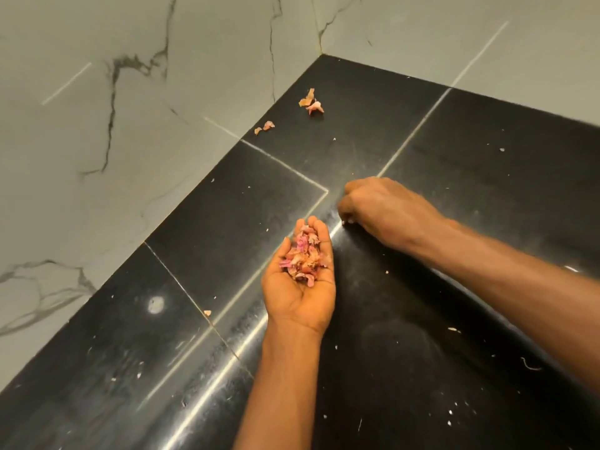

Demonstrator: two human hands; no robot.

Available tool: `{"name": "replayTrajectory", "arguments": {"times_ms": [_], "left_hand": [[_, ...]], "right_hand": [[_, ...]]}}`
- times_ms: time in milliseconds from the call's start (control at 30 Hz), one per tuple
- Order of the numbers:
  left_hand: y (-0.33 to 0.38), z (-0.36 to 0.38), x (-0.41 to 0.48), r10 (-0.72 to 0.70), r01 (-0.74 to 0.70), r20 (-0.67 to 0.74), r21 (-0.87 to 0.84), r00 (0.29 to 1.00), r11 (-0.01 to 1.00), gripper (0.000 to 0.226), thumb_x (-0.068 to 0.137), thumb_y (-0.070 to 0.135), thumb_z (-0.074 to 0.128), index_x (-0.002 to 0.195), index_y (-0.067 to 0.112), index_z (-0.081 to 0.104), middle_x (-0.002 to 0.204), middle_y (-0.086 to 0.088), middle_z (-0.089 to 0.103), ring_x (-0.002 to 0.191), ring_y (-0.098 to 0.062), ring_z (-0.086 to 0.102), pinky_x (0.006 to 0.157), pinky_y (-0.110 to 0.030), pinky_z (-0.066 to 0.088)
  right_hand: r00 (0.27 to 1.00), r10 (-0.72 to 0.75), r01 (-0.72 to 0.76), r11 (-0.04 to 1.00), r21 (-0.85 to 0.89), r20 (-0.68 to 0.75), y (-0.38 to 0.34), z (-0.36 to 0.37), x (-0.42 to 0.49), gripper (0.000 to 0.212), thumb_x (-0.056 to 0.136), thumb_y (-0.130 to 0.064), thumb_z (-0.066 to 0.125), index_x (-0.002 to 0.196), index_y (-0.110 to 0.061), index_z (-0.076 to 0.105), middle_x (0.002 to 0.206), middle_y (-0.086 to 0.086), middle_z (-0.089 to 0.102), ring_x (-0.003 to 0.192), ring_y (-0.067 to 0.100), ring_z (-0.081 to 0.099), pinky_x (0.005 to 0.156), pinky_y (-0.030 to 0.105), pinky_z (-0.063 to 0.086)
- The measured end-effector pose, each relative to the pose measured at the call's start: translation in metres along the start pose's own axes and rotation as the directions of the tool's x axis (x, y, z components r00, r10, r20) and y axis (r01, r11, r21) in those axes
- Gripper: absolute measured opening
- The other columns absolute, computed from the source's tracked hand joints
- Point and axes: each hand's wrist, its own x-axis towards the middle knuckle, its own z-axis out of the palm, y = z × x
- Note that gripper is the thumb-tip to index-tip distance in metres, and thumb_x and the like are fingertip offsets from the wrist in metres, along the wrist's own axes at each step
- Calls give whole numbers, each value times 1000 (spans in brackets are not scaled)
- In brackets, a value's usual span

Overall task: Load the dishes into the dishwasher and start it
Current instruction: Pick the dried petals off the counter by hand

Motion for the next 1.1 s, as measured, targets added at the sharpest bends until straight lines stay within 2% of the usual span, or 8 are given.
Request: {"name": "replayTrajectory", "arguments": {"times_ms": [167, 300, 467, 567, 633, 833, 1033, 1100], "left_hand": [[-6, 5, 10, 10, -8, -14, 123, 1000, 992, 29, 91, 9, 50, 109, -6, 67, 103, -23, 71, 102, -31, 66, 89, -45, 56], [-12, 9, 19, -15, 16, -9, 198, 1000, 980, 21, 87, 10, 51, 87, 3, 71, 87, -11, 70, 88, -21, 65, 111, -34, 41], [-9, 25, 30, 21, -22, 25, 64, 999, 998, 27, 85, 2, 50, 90, -9, 75, 100, -24, 72, 85, -34, 73, 77, -46, 61], [-2, 30, 33, 13, -13, -9, 7, 1000, 1000, 28, 95, 4, 49, 96, -12, 73, 100, -25, 72, 85, -37, 74, 73, -48, 61], [-1, 31, 36, 10, -10, -20, 3, 1000, 1000, 28, 97, 7, 50, 102, -11, 72, 104, -25, 72, 88, -37, 73, 75, -50, 61], [11, 26, 38, 23, -23, -22, -8, 999, 1000, 30, 98, 9, 51, 105, -11, 71, 108, -25, 71, 93, -37, 73, 79, -49, 60], [9, 30, 56, 38, -37, -23, 51, 999, 998, 29, 95, 9, 50, 107, -7, 71, 107, -22, 72, 90, -33, 73, 84, -49, 58], [5, 32, 61, 16, -16, 3, 89, 1000, 996, 24, 91, 8, 54, 93, -2, 76, 98, -16, 74, 91, -25, 72, 100, -39, 53]], "right_hand": [[979, 57, 8, 948, 318, -196, -25, -22, -7, 17, 82, -12, 70, 89, -26, 78, 84, -8, 70, 79, 14, 67, 70, 34, 56], [996, -90, 94, 974, 205, -28, -59, -28, -5, 20, 84, -19, 65, 100, -27, 73, 92, -3, 70, 86, 22, 68, 74, 41, 59], [931, 166, -5, 897, 442, -325, -13, -51, 58, 10, 88, -26, 76, 98, -24, 79, 97, -5, 75, 91, 13, 68, 86, 36, 55], [898, 339, -228, 904, 361, -280, 39, -38, 136, 24, 92, -20, 71, 116, -20, 73, 117, 5, 68, 106, 26, 65, 91, 40, 52], [924, 330, -293, 935, 198, -193, 58, -22, 172, 34, 94, -17, 68, 128, -20, 66, 124, 12, 59, 113, 35, 58, 92, 45, 51], [956, 179, -154, 981, 120, -232, 49, -5, 178, 26, 83, 5, 59, 89, -13, 76, 93, 10, 67, 87, 31, 65, 76, 42, 56], [949, 122, 27, 887, 460, -291, 1, -38, 89, 19, 90, -6, 71, 90, -24, 79, 86, -10, 70, 82, 2, 66, 74, 20, 51], [966, 4, 116, 886, 448, -259, -25, -45, 58, 17, 88, -12, 73, 91, -27, 79, 89, -13, 70, 84, 3, 65, 77, 24, 53]]}}
